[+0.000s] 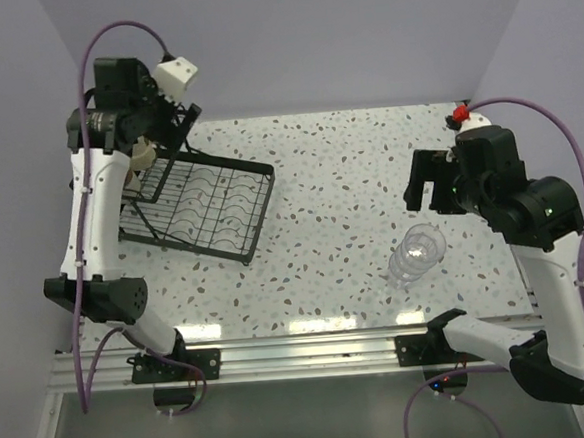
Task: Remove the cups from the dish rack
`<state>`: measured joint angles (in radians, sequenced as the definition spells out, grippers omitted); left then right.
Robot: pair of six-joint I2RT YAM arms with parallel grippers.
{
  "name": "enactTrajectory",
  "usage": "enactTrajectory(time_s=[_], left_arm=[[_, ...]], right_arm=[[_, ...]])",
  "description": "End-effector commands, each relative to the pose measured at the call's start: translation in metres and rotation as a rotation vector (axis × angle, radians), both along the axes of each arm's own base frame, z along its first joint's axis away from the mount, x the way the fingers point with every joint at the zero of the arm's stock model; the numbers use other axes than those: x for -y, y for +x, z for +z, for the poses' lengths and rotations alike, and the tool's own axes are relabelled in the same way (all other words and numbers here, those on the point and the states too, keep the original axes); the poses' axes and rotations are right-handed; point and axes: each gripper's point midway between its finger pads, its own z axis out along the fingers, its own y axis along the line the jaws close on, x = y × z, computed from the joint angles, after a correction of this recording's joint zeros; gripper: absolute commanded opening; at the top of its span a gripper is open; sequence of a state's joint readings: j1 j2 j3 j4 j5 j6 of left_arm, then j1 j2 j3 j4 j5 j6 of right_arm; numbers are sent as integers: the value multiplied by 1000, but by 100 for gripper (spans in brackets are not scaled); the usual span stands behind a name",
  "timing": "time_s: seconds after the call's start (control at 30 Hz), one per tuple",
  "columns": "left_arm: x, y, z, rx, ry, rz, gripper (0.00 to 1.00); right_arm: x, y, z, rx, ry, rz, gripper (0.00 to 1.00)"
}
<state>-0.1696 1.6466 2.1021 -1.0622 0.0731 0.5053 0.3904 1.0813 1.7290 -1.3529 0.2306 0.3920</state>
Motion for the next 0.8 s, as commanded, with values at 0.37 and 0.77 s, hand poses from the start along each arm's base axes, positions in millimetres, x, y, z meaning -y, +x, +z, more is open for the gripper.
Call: enactTrajectory(time_s=[0.37, 0.77], left_arm=[[-145, -56, -20, -160, -9, 289, 100], [-168, -29, -65, -258, 21, 382, 100]], right_arm=[[-32, 14, -41, -23, 10, 211, 91], [-28, 20, -64, -61, -71, 253, 92]])
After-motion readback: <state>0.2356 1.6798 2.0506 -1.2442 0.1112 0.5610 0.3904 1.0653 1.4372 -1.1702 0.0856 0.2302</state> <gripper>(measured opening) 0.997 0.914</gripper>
